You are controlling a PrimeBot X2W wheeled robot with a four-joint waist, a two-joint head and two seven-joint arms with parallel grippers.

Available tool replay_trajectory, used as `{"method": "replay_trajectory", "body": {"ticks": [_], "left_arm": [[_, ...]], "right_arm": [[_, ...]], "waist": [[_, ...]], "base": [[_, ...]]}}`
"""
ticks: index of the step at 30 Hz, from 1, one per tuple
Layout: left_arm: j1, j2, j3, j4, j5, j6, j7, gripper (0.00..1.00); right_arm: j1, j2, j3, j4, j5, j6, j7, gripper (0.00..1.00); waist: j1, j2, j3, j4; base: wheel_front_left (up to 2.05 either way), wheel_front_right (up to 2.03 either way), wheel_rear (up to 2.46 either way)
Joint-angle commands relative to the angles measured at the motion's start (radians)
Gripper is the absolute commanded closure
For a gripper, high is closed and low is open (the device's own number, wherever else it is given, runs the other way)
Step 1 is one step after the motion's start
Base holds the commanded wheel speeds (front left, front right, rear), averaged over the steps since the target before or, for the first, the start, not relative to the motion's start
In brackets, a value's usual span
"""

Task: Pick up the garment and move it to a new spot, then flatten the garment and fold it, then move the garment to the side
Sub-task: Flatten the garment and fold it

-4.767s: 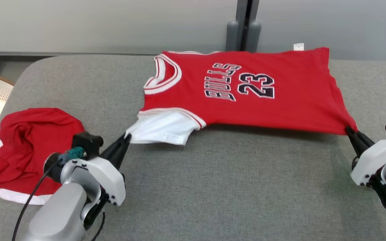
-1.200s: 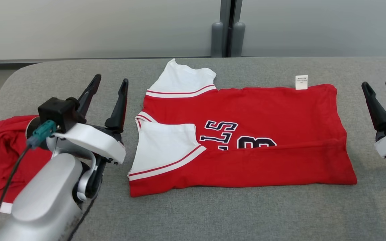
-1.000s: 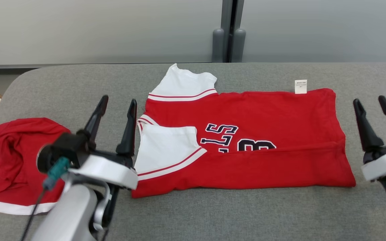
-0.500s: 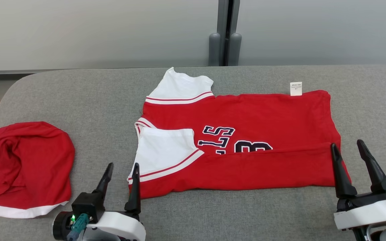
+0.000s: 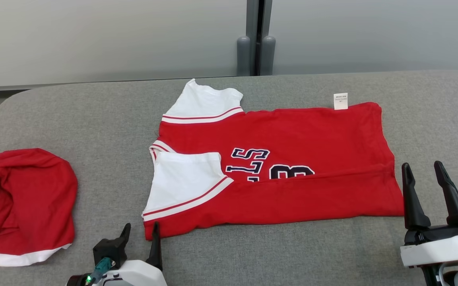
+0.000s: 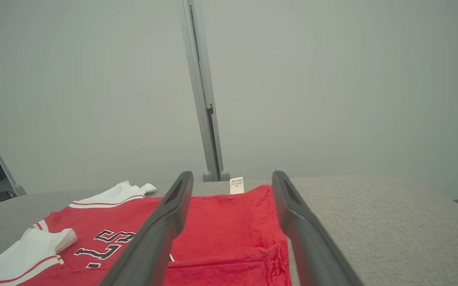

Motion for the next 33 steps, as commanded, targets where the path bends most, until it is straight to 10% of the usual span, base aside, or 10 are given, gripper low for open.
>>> {"method": "replay_trajectory", "body": {"ticks": [1, 12, 14, 33], "left_arm": [[-0.023, 0.004, 0.000, 0.028, -0.022, 0.008, 0.000, 0.00], [-0.126, 0.002, -0.049, 0.296, -0.069, -0.011, 0.007, 0.05], [-0.136, 0.001, -0.057, 0.309, -0.074, -0.023, 0.007, 0.98], [-0.104, 0.004, -0.057, 0.018, 0.009, -0.040, 0.000, 1.00]], "right_arm": [[0.003, 0.001, 0.004, -0.007, 0.004, 0.000, -0.002, 0.00], [-0.003, -0.012, 0.001, -0.004, -0.006, 0.000, -0.002, 0.00], [0.001, -0.011, -0.007, 0.006, -0.012, 0.000, -0.002, 0.00], [-0.119, 0.052, -0.086, 0.461, 0.023, 0.000, 0.028, 0.00]], "waist": [[0.0000, -0.0001, 0.005, -0.007], [0.0000, -0.0001, 0.028, -0.051], [0.0000, -0.0001, 0.030, -0.053], [0.0000, -0.0001, 0.035, 0.026]], "base": [[0.00, 0.00, 0.00], [0.00, 0.00, 0.00], [0.00, 0.00, 0.00], [0.00, 0.00, 0.00]]}}
